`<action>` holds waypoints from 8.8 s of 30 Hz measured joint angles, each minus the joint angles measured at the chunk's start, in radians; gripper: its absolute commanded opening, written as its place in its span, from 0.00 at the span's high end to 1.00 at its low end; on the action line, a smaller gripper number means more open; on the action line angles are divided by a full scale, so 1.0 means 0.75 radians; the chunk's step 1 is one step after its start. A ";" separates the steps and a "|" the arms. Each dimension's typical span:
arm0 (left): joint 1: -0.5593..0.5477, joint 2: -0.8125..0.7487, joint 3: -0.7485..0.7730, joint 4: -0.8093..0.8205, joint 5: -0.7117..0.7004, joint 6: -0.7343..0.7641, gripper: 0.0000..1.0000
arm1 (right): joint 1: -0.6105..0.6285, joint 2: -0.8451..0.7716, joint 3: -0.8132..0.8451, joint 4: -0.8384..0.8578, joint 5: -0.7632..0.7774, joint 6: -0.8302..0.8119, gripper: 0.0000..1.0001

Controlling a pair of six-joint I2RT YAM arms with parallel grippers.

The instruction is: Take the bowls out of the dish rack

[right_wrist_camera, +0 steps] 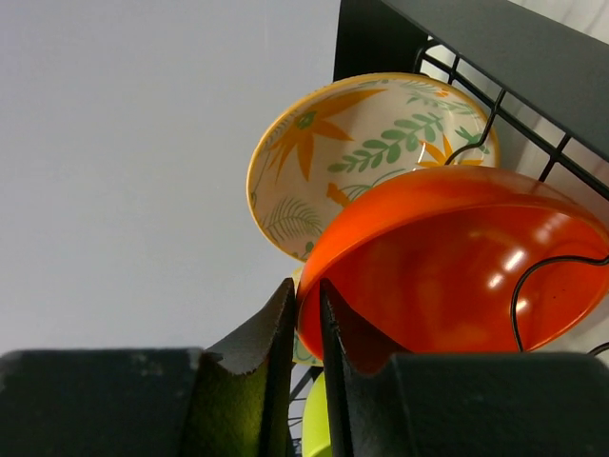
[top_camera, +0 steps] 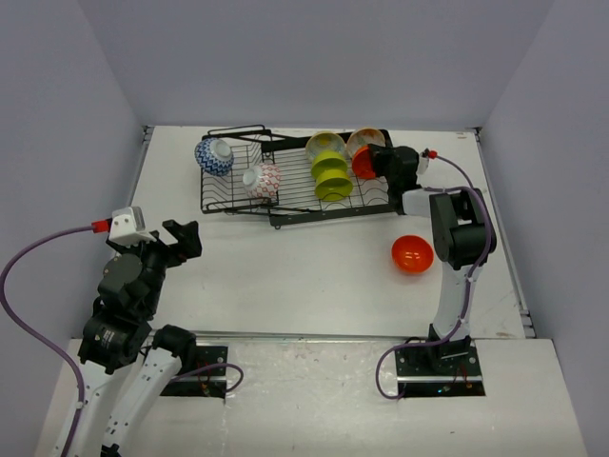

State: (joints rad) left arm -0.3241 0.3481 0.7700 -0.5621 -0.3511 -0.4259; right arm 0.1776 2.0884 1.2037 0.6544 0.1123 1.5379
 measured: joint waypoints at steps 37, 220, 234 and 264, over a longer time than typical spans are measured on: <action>0.000 -0.002 0.000 0.000 0.000 0.000 0.00 | 0.000 0.090 -0.222 0.788 -0.076 -0.036 1.00; 0.080 0.057 0.020 -0.072 -0.175 -0.056 0.00 | 0.435 -0.187 -0.499 0.498 0.186 0.003 1.00; 0.080 0.057 0.020 -0.071 -0.169 -0.055 0.00 | 0.435 -0.389 -0.476 0.755 -0.001 -0.424 1.00; 0.080 0.041 0.020 -0.071 -0.165 -0.055 0.00 | 1.037 -0.434 0.169 -2.275 0.348 -1.537 1.00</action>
State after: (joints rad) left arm -0.2638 0.3786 0.7853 -0.6151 -0.4751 -0.4675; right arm 0.9554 1.7626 1.3308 -1.0515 0.3733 0.3855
